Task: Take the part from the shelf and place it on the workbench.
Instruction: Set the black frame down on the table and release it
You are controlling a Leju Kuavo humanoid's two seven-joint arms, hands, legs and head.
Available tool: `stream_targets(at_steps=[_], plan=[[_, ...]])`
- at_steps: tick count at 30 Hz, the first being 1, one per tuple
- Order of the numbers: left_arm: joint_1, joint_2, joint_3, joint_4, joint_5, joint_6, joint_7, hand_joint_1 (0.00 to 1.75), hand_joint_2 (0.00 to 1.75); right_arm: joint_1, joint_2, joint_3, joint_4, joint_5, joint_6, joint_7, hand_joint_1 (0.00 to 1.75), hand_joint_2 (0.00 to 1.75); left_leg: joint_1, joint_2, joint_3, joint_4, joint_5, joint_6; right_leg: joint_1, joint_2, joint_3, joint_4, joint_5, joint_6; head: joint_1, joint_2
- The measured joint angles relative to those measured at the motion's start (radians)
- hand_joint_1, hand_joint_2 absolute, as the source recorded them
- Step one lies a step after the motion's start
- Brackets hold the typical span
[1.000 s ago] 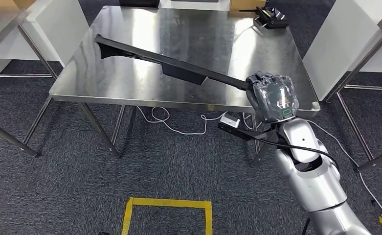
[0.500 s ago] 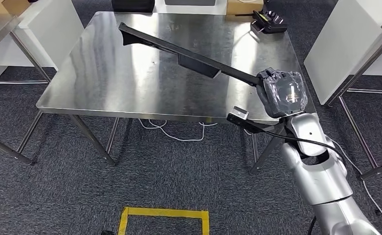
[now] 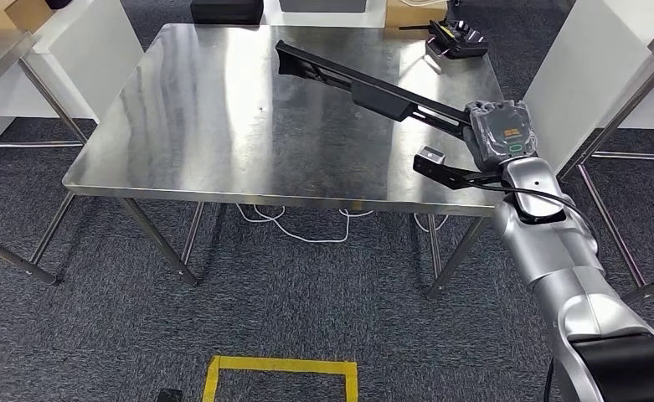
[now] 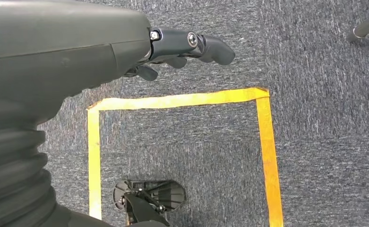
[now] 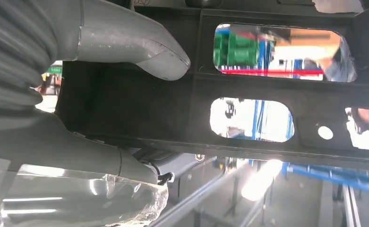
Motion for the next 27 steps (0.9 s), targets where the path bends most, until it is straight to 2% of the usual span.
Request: stream_targets(at_steps=[4, 9, 14, 20, 27], plan=[[0.002, 0.0, 0.011, 0.0, 0.005, -0.02, 0.007, 0.0, 1.75, -0.01, 0.01, -0.012, 0.071, -0.019, -0.009, -0.017, 1.75, 1.75, -0.004, 0.0, 0.001, 0.0, 0.0, 0.0, 0.0, 0.0, 0.001, 0.0, 0.001, -0.001, 0.0, 0.0], [0.004, 0.001, 0.022, 0.0, 0.004, -0.033, 0.064, 0.0, 1.75, -0.016, 0.019, -0.019, 0.114, -0.028, -0.011, -0.023, 1.75, 1.75, -0.008, 0.0, 0.001, 0.0, 0.0, 0.0, -0.001, 0.0, 0.001, 0.0, 0.0, -0.001, 0.0, 0.0], [0.004, 0.005, 0.022, 0.0, -0.009, -0.05, 0.102, 0.0, 1.75, -0.017, 0.026, -0.024, 0.128, -0.037, -0.018, -0.059, 1.75, 1.75, -0.009, 0.0, 0.0, 0.001, 0.0, 0.0, -0.002, 0.0, 0.001, -0.001, 0.0, 0.0, 0.0, 0.0], [0.003, 0.005, 0.022, 0.0, -0.031, -0.067, 0.134, 0.0, 1.75, -0.013, 0.039, -0.023, 0.127, -0.052, -0.043, -0.147, 1.75, 1.75, -0.009, 0.0, 0.0, 0.001, 0.0, 0.0, -0.002, 0.0, 0.001, -0.001, 0.0, 0.0, 0.0, 0.0], [0.003, 0.005, 0.021, 0.0, -0.035, -0.077, 0.141, 0.0, 1.75, -0.007, 0.044, -0.02, 0.121, -0.053, -0.047, -0.17, 1.75, 1.75, -0.009, 0.0, 0.0, 0.001, 0.0, 0.0, -0.002, 0.0, 0.001, -0.001, 0.0, 0.0, 0.0, 0.0]])
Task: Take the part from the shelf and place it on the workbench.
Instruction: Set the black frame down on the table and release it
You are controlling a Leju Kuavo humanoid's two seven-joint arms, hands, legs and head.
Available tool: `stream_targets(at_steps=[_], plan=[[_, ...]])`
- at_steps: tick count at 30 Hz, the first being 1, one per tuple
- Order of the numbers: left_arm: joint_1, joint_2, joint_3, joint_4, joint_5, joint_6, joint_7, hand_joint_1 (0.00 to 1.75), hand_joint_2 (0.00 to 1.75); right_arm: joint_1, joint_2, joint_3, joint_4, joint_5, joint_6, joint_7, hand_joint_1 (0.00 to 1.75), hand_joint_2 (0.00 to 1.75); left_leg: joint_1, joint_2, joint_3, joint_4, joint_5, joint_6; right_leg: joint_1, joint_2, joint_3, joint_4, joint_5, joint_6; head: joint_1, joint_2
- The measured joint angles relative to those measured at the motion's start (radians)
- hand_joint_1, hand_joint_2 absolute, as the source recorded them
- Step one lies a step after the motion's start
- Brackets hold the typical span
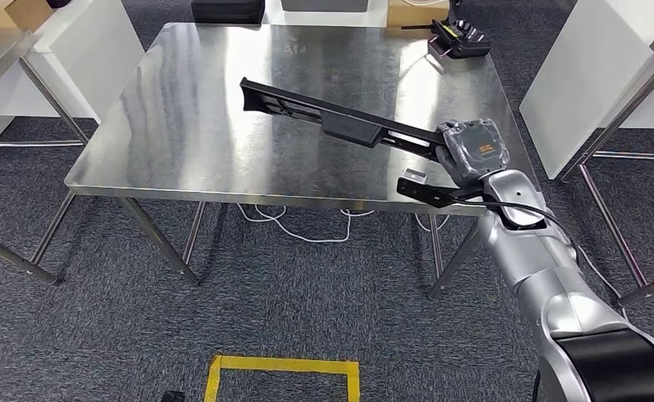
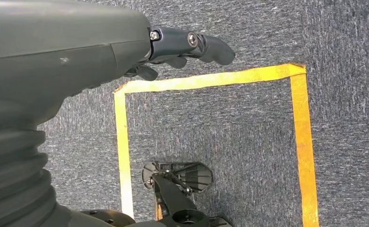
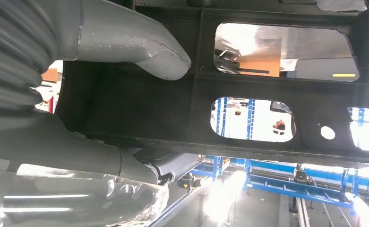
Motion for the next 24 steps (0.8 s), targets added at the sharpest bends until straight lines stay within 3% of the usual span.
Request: stream_targets(at_steps=[4, 6, 8, 9, 11, 13, 14, 15, 17, 18, 19, 22, 24], plan=[[-0.001, 0.003, -0.001, 0.0, -0.005, -0.011, 0.003, 0.0, 1.75, 0.009, 0.008, 0.003, -0.011, 0.0, 0.0, -0.013, 1.75, 1.75, -0.001, 0.001, -0.002, 0.004, -0.003, 0.005, -0.008, 0.0, 0.001, -0.005, 0.002, 0.004, -0.001, 0.0], [-0.001, 0.007, -0.001, 0.0, -0.005, -0.016, 0.003, 0.0, 1.75, 0.01, 0.012, 0.004, -0.018, 0.001, 0.001, -0.017, 1.75, 1.75, 0.0, 0.003, 0.002, -0.002, -0.003, 0.017, -0.011, 0.001, 0.004, -0.016, 0.006, 0.01, -0.004, 0.0], [-0.002, 0.008, -0.001, 0.0, -0.006, -0.022, 0.002, 0.0, 1.75, 0.01, 0.013, 0.005, -0.027, 0.001, 0.003, -0.022, 1.75, 1.75, 0.009, 0.009, 0.02, -0.029, 0.008, 0.029, -0.003, -0.001, -0.005, -0.003, 0.002, 0.01, -0.003, 0.0], [-0.003, 0.007, -0.001, -0.001, -0.007, -0.024, 0.002, 0.0, 1.75, 0.01, 0.014, 0.007, -0.031, 0.0, 0.004, -0.026, 1.75, 1.75, 0.014, 0.011, 0.03, -0.041, 0.014, 0.032, 0.0, -0.002, -0.023, 0.032, -0.01, 0.009, -0.001, 0.0], [-0.004, 0.007, -0.001, -0.001, -0.009, -0.024, 0.002, 0.0, 1.75, 0.012, 0.016, 0.014, -0.033, -0.002, 0.008, -0.033, 1.75, 1.75, 0.02, 0.014, 0.041, -0.048, 0.012, 0.034, -0.002, -0.003, -0.091, 0.161, -0.051, 0.007, 0.002, 0.0], [-0.003, 0.007, -0.001, -0.001, -0.01, -0.024, 0.002, 0.0, 1.75, 0.02, 0.016, 0.023, -0.033, -0.007, 0.012, -0.046, 1.75, 1.75, 0.024, 0.013, 0.053, -0.047, 0.001, 0.028, -0.01, -0.003, -0.151, 0.261, -0.07, 0.018, 0.002, 0.0], [-0.002, 0.007, -0.001, -0.001, -0.01, -0.024, 0.002, 0.0, 1.75, 0.024, 0.016, 0.027, -0.033, -0.012, 0.012, -0.053, 1.75, 1.75, 0.029, 0.011, 0.062, -0.047, -0.007, 0.021, -0.016, -0.004, -0.155, 0.254, -0.054, 0.03, 0.002, 0.0], [-0.001, 0.007, -0.001, -0.001, -0.01, -0.024, 0.002, 0.0, 1.75, 0.026, 0.016, 0.031, -0.033, -0.016, 0.013, -0.059, 1.75, 1.75, 0.035, 0.008, 0.074, -0.046, -0.017, 0.012, -0.022, -0.005, -0.136, 0.205, -0.025, 0.044, 0.002, 0.0], [-0.001, 0.007, 0.0, -0.001, -0.01, -0.025, 0.001, 0.0, 1.75, 0.027, 0.017, 0.039, -0.033, -0.021, 0.015, -0.065, 1.75, 1.75, 0.043, 0.005, 0.093, -0.042, -0.044, -0.012, -0.032, -0.009, -0.069, 0.065, 0.03, 0.07, 0.007, 0.0], [-0.002, 0.008, 0.001, -0.001, -0.01, -0.025, 0.0, 0.0, 1.75, 0.026, 0.018, 0.043, -0.033, -0.022, 0.017, -0.066, 1.75, 1.75, 0.044, 0.004, 0.098, -0.041, -0.056, -0.022, -0.033, -0.009, -0.043, 0.021, 0.037, 0.068, 0.008, 0.0], [-0.004, 0.008, 0.001, -0.001, -0.01, -0.024, -0.001, 0.0, 1.75, 0.025, 0.019, 0.047, -0.033, -0.024, 0.018, -0.066, 1.75, 1.75, 0.044, 0.004, 0.102, -0.042, -0.065, -0.03, -0.029, -0.007, -0.028, 0.001, 0.031, 0.058, 0.008, 0.0], [-0.006, 0.008, 0.002, -0.001, -0.01, -0.024, -0.003, 0.0, 1.75, 0.022, 0.019, 0.054, -0.033, -0.027, 0.02, -0.063, 1.75, 1.75, 0.05, 0.006, 0.114, -0.05, -0.079, -0.04, -0.021, 0.0, -0.018, 0.008, 0.0, 0.013, 0.001, 0.0], [-0.008, 0.008, 0.002, -0.002, -0.01, -0.023, -0.004, 0.0, 1.75, 0.02, 0.02, 0.056, -0.034, -0.027, 0.019, -0.063, 1.75, 1.75, 0.053, 0.014, 0.082, 0.015, -0.102, -0.043, -0.022, 0.004, -0.005, 0.008, -0.014, -0.007, -0.001, 0.0]])
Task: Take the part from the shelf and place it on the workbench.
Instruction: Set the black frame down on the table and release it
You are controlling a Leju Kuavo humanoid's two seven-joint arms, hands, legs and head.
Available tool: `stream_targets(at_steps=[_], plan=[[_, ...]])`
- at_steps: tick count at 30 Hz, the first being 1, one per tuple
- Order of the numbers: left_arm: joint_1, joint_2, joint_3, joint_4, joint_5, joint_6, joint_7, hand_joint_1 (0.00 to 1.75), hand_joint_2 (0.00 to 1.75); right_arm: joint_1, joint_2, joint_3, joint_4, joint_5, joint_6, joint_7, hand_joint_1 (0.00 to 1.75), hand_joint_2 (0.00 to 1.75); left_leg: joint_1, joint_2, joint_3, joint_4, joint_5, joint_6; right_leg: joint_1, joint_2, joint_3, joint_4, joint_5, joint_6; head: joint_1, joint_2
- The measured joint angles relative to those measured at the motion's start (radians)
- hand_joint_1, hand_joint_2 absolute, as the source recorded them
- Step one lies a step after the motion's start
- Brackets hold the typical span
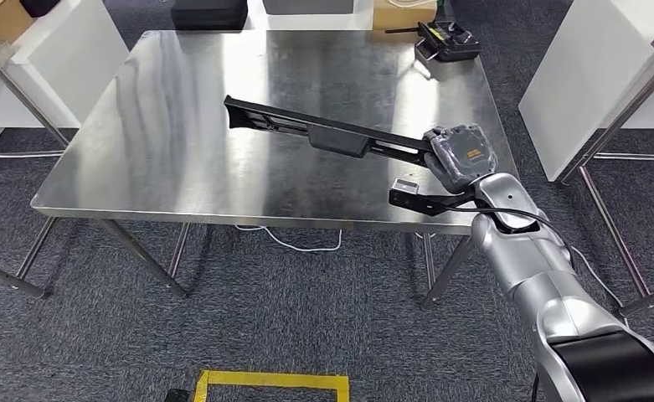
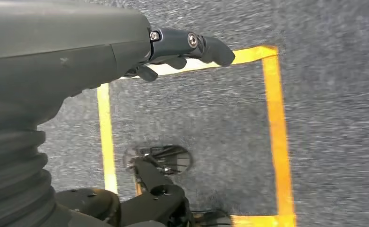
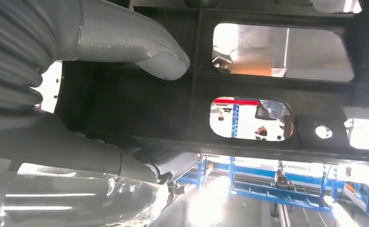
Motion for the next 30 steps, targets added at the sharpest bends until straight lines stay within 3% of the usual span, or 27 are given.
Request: stream_targets(at_steps=[1, 3, 4, 5, 6, 7, 9, 10, 11, 13, 15, 18, 20, 21, 22, 23, 24, 25, 26, 27, 29, 30], plan=[[-0.001, 0.0, 0.0, 0.0, 0.0, 0.0, 0.0, 0.0, 1.75, 0.0, 0.001, 0.002, 0.0, 0.0, 0.0, 0.0, 1.75, 1.75, -0.002, 0.004, -0.044, 0.07, -0.02, -0.001, 0.003, 0.001, 0.008, -0.001, -0.008, -0.008, -0.001, 0.0], [0.001, 0.001, 0.001, 0.0, 0.0, 0.002, 0.0, 0.0, 1.75, 0.005, 0.003, 0.006, 0.001, -0.002, 0.0, -0.001, 1.75, 1.75, -0.006, 0.005, -0.16, 0.224, -0.055, 0.001, 0.011, 0.001, 0.024, -0.002, -0.025, -0.018, -0.003, 0.0], [0.003, 0.001, 0.001, 0.0, 0.0, 0.003, 0.001, 0.0, 1.75, 0.009, 0.005, 0.009, 0.002, -0.003, 0.0, -0.004, 1.75, 1.75, -0.009, 0.004, -0.21, 0.269, -0.048, 0.006, 0.016, 0.001, 0.035, -0.002, -0.036, -0.021, -0.003, 0.0], [0.006, 0.001, 0.002, 0.0, 0.0, 0.006, 0.001, 0.0, 1.75, 0.014, 0.005, 0.012, 0.003, -0.005, 0.0, -0.009, 1.75, 1.75, -0.014, 0.004, -0.242, 0.275, -0.015, 0.015, 0.022, 0.002, 0.048, -0.002, -0.046, -0.023, -0.003, 0.0], [0.008, 0.001, 0.004, 0.0, 0.0, 0.008, 0.001, 0.0, 1.75, 0.018, 0.006, 0.015, 0.004, -0.006, -0.001, -0.015, 1.75, 1.75, -0.021, 0.004, -0.255, 0.24, 0.04, 0.028, 0.027, 0.002, 0.063, -0.003, -0.057, -0.025, -0.003, 0.0], [0.01, 0.001, 0.005, 0.0, 0.0, 0.01, 0.001, 0.0, 1.75, 0.02, 0.008, 0.019, 0.004, -0.007, -0.001, -0.022, 1.75, 1.75, -0.031, 0.004, -0.252, 0.175, 0.109, 0.047, 0.033, 0.003, 0.08, -0.005, -0.068, -0.026, -0.003, 0.0], [0.012, 0.004, 0.008, 0.0, 0.0, 0.011, 0.001, 0.0, 1.75, 0.021, 0.014, 0.025, 0.005, -0.01, -0.001, -0.032, 1.75, 1.75, -0.05, 0.005, -0.229, 0.069, 0.197, 0.086, 0.04, 0.004, 0.11, -0.016, -0.085, -0.025, 0.001, 0.0], [0.011, 0.005, 0.008, 0.0, 0.001, 0.011, 0.0, 0.0, 1.75, 0.022, 0.016, 0.028, 0.006, -0.012, -0.001, -0.036, 1.75, 1.75, -0.058, 0.007, -0.216, 0.039, 0.209, 0.102, 0.041, 0.004, 0.123, -0.026, -0.09, -0.022, 0.001, 0.0], [0.01, 0.006, 0.009, 0.0, 0.001, 0.011, 0.0, 0.0, 1.75, 0.022, 0.018, 0.031, 0.007, -0.014, -0.001, -0.039, 1.75, 1.75, -0.062, 0.008, -0.2, 0.021, 0.201, 0.114, 0.041, 0.003, 0.132, -0.032, -0.089, -0.015, 0.0, 0.0], [0.007, 0.005, 0.012, 0.0, 0.002, 0.011, -0.001, 0.0, 1.75, 0.019, 0.022, 0.037, 0.007, -0.016, 0.0, -0.046, 1.75, 1.75, -0.064, 0.008, -0.155, -0.031, 0.189, 0.125, 0.045, 0.0, 0.142, -0.032, -0.08, 0.004, -0.005, 0.0], [0.005, 0.002, 0.016, -0.001, 0.001, 0.011, -0.001, 0.0, 1.75, 0.012, 0.025, 0.043, 0.007, -0.02, 0.001, -0.055, 1.75, 1.75, -0.06, 0.007, -0.111, -0.071, 0.183, 0.125, 0.048, -0.002, 0.116, 0.024, -0.076, 0.015, -0.006, 0.0], [0.003, -0.001, 0.019, -0.002, 0.0, 0.012, -0.016, 0.0, 1.75, 0.014, 0.029, 0.053, 0.009, -0.025, 0.005, -0.067, 1.75, 1.75, -0.054, 0.004, -0.075, -0.082, 0.166, 0.113, 0.039, -0.002, 0.003, 0.191, -0.117, 0.017, -0.006, 0.0], [0.004, -0.004, 0.022, -0.002, -0.002, 0.022, -0.051, 0.0, 1.75, 0.024, 0.031, 0.064, 0.01, -0.021, 0.009, -0.07, 1.75, 1.75, -0.051, -0.001, -0.053, -0.082, 0.148, 0.1, 0.032, -0.003, -0.057, 0.225, -0.143, 0.022, -0.005, 0.0], [0.005, -0.007, 0.024, -0.002, 0.0, 0.03, -0.073, 0.0, 1.75, 0.029, 0.032, 0.07, 0.011, -0.018, 0.01, -0.07, 1.75, 1.75, -0.05, -0.004, -0.04, -0.081, 0.137, 0.093, 0.028, -0.004, -0.064, 0.194, -0.131, 0.031, -0.005, 0.0], [0.006, -0.01, 0.026, -0.003, 0.001, 0.036, -0.093, 0.0, 1.75, 0.032, 0.032, 0.075, 0.012, -0.017, 0.01, -0.071, 1.75, 1.75, -0.049, -0.007, -0.026, -0.081, 0.125, 0.087, 0.025, -0.005, -0.057, 0.136, -0.096, 0.046, -0.005, 0.0], [0.007, -0.011, 0.029, -0.003, 0.003, 0.04, -0.11, 0.0, 1.75, 0.034, 0.032, 0.08, 0.013, -0.015, 0.01, -0.071, 1.75, 1.75, -0.048, -0.008, -0.017, -0.08, 0.113, 0.081, 0.021, -0.009, -0.044, 0.063, -0.042, 0.062, -0.005, 0.0], [0.006, -0.012, 0.033, -0.004, 0.008, 0.042, -0.123, 0.0, 1.75, 0.035, 0.032, 0.085, 0.016, -0.014, 0.01, -0.072, 1.75, 1.75, -0.048, -0.009, -0.006, -0.076, 0.1, 0.074, 0.02, -0.014, -0.032, 0.002, 0.005, 0.069, -0.005, 0.0], [0.005, -0.013, 0.038, -0.004, 0.013, 0.045, -0.134, 0.0, 1.75, 0.036, 0.034, 0.091, 0.019, -0.013, 0.01, -0.072, 1.75, 1.75, -0.049, -0.009, -0.002, -0.073, 0.089, 0.066, 0.023, -0.019, -0.02, -0.035, 0.04, 0.062, -0.005, 0.0], [0.004, -0.014, 0.043, -0.004, 0.019, 0.047, -0.141, 0.0, 1.75, 0.037, 0.036, 0.096, 0.021, -0.012, 0.011, -0.072, 1.31, 1.75, -0.05, -0.009, 0.001, -0.069, 0.081, 0.058, 0.028, -0.021, -0.014, -0.051, 0.058, 0.046, -0.005, 0.0], [0.003, -0.016, 0.05, -0.005, 0.027, 0.052, -0.152, 0.0, 1.75, 0.038, 0.037, 0.101, 0.023, -0.012, 0.011, -0.071, 0.87, 1.75, -0.051, -0.008, 0.005, -0.064, 0.076, 0.052, 0.031, -0.022, -0.011, -0.05, 0.056, 0.026, -0.006, 0.0], [0.001, -0.019, 0.066, -0.006, 0.042, 0.06, -0.174, 0.0, 1.75, 0.034, 0.041, 0.106, 0.024, -0.015, 0.009, -0.07, 0.0, 1.75, -0.049, -0.005, -0.002, -0.043, 0.073, 0.042, 0.025, -0.02, 0.001, -0.054, 0.055, 0.001, -0.007, 0.0], [-0.001, -0.02, 0.075, -0.006, 0.053, 0.06, -0.183, 0.0, 1.31, 0.029, 0.042, 0.107, 0.025, -0.018, 0.007, -0.069, 0.0, 1.75, -0.047, -0.003, -0.02, -0.011, 0.069, 0.039, 0.019, -0.019, 0.008, -0.058, 0.054, -0.007, -0.009, 0.0]])
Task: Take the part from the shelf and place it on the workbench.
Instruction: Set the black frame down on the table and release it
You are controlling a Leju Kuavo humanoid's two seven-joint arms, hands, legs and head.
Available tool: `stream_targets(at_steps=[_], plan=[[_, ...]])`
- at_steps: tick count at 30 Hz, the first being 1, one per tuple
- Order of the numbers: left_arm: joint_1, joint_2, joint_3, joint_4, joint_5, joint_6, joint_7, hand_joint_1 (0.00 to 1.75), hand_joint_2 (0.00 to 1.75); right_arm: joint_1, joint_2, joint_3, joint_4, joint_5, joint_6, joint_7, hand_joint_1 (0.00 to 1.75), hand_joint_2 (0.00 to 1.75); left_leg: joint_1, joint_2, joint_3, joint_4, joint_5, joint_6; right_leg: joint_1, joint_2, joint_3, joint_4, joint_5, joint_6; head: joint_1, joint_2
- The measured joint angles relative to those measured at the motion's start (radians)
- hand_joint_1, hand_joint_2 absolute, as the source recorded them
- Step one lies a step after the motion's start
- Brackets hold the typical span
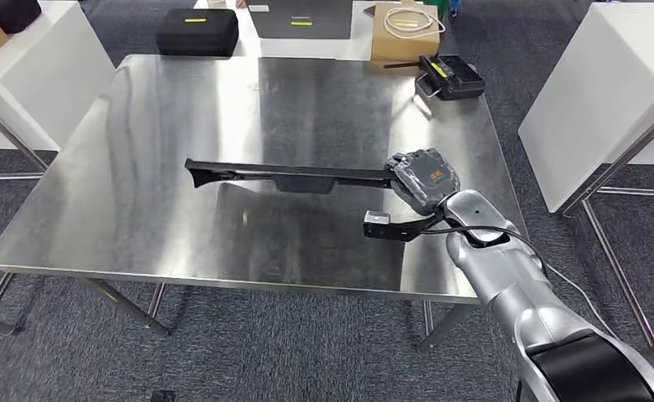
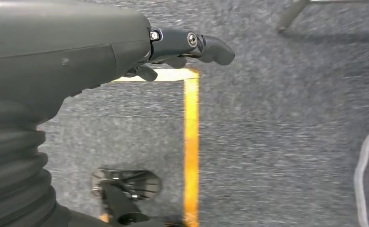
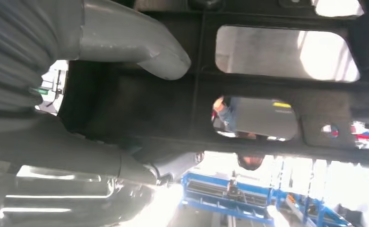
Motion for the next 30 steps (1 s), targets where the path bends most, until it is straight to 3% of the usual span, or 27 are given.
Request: stream_targets(at_steps=[3, 5, 6, 9, 11, 14, 16, 18, 20, 21, 22, 23, 25, 28, 30], plan=[[-0.004, -0.002, 0.029, 0.0, 0.024, -0.007, 0.017, 0.0, 0.0, -0.008, 0.007, 0.006, 0.003, -0.01, -0.002, 0.0, 0.0, 1.75, 0.01, 0.002, -0.119, 0.183, -0.054, -0.014, -0.004, 0.003, 0.016, -0.005, -0.01, -0.018, -0.004, 0.0], [-0.004, -0.003, 0.044, 0.0, 0.026, 0.005, 0.066, 0.0, 0.0, -0.008, 0.012, 0.011, 0.007, -0.013, -0.002, -0.001, 0.0, 1.75, 0.019, 0.003, -0.189, 0.246, -0.084, -0.025, -0.005, 0.006, 0.024, -0.005, -0.019, -0.022, -0.004, 0.0], [-0.003, -0.003, 0.048, 0.0, 0.023, 0.011, 0.089, 0.0, 0.0, -0.008, 0.014, 0.013, 0.01, -0.013, -0.002, -0.001, 0.0, 1.75, 0.023, 0.004, -0.201, 0.227, -0.066, -0.028, -0.006, 0.007, 0.029, -0.005, -0.023, -0.02, -0.005, 0.0], [-0.002, 0.001, 0.054, 0.0, 0.012, 0.009, 0.117, 0.0, 0.0, -0.01, 0.019, 0.016, 0.015, -0.016, -0.001, 0.002, 0.0, 1.75, 0.031, 0.008, -0.16, 0.046, 0.073, -0.031, -0.008, 0.01, 0.044, -0.003, -0.035, -0.005, -0.006, 0.0], [-0.002, 0.002, 0.054, 0.0, 0.005, -0.002, 0.125, 0.0, 0.0, -0.014, 0.021, 0.017, 0.018, -0.021, -0.001, 0.004, 0.0, 1.75, 0.028, 0.008, -0.14, -0.022, 0.105, -0.025, -0.003, 0.011, 0.046, -0.001, -0.041, 0.008, -0.006, 0.0], [0.0, 0.001, 0.054, 0.0, -0.008, -0.016, 0.133, 0.0, 0.0, -0.016, 0.019, 0.019, 0.02, -0.03, -0.001, 0.007, 0.0, 1.75, 0.019, 0.006, -0.132, -0.027, 0.12, -0.001, -0.001, 0.012, 0.045, 0.002, -0.048, 0.032, -0.004, 0.0], [-0.001, 0.0, 0.054, 0.0, -0.015, -0.017, 0.137, 0.0, 0.0, -0.016, 0.014, 0.019, 0.021, -0.037, -0.001, 0.008, 0.0, 1.75, 0.015, 0.008, -0.126, -0.033, 0.135, 0.014, 0.001, 0.01, 0.019, 0.063, -0.088, 0.03, -0.001, 0.0], [-0.001, 0.0, 0.053, 0.0, -0.017, -0.017, 0.14, 0.0, 0.0, -0.014, 0.009, 0.019, 0.024, -0.042, -0.001, 0.008, 0.0, 1.75, 0.01, 0.008, -0.132, -0.034, 0.141, 0.023, 0.002, 0.009, -0.041, 0.2, -0.16, 0.015, 0.001, 0.0], [-0.001, 0.0, 0.053, 0.0, -0.02, -0.019, 0.144, 0.0, 0.0, -0.008, 0.005, 0.019, 0.029, -0.044, -0.001, 0.008, 0.0, 1.75, 0.003, 0.006, -0.139, -0.034, 0.144, 0.028, 0.004, 0.009, -0.083, 0.301, -0.2, 0.014, 0.002, 0.0], [0.0, 0.0, 0.053, 0.0, -0.022, -0.021, 0.147, 0.0, 0.0, -0.005, 0.004, 0.02, 0.03, -0.044, -0.001, 0.008, 0.0, 1.75, -0.001, 0.005, -0.142, -0.033, 0.145, 0.03, 0.006, 0.009, -0.076, 0.298, -0.197, 0.017, 0.003, 0.0], [0.0, -0.001, 0.053, 0.0, -0.024, -0.024, 0.149, 0.0, 0.0, -0.004, 0.002, 0.02, 0.031, -0.044, -0.001, 0.008, 0.0, 1.75, -0.005, 0.003, -0.143, -0.033, 0.147, 0.032, 0.009, 0.009, -0.046, 0.247, -0.179, 0.021, 0.004, 0.0], [0.0, -0.001, 0.053, 0.0, -0.025, -0.026, 0.15, 0.0, 0.0, -0.004, 0.001, 0.02, 0.032, -0.045, -0.001, 0.008, 0.0, 1.75, -0.008, 0.002, -0.145, -0.033, 0.148, 0.033, 0.013, 0.009, -0.002, 0.173, -0.156, 0.023, 0.004, 0.0], [-0.001, -0.003, 0.053, 0.0, -0.027, -0.03, 0.152, 0.0, 0.0, -0.006, 0.001, 0.021, 0.032, -0.045, 0.001, 0.008, 0.0, 1.75, -0.017, 0.001, -0.147, -0.03, 0.151, 0.032, 0.021, 0.009, 0.072, 0.044, -0.113, 0.016, 0.003, 0.0], [0.0, -0.003, 0.053, 0.0, -0.028, -0.034, 0.151, 0.0, 0.0, -0.007, 0.001, 0.021, 0.034, -0.048, 0.021, 0.013, 0.0, 1.75, -0.022, 0.0, -0.152, -0.027, 0.158, 0.022, 0.024, 0.008, 0.087, 0.01, -0.091, 0.0, 0.002, 0.0], [0.001, 0.0, 0.053, 0.0, -0.03, -0.037, 0.151, 0.0, 0.0, -0.007, 0.001, 0.022, 0.034, -0.052, 0.041, 0.019, 0.0, 1.75, -0.019, 0.0, -0.162, -0.01, 0.141, 0.011, 0.013, 0.005, 0.083, 0.007, -0.079, -0.012, 0.001, 0.0]])
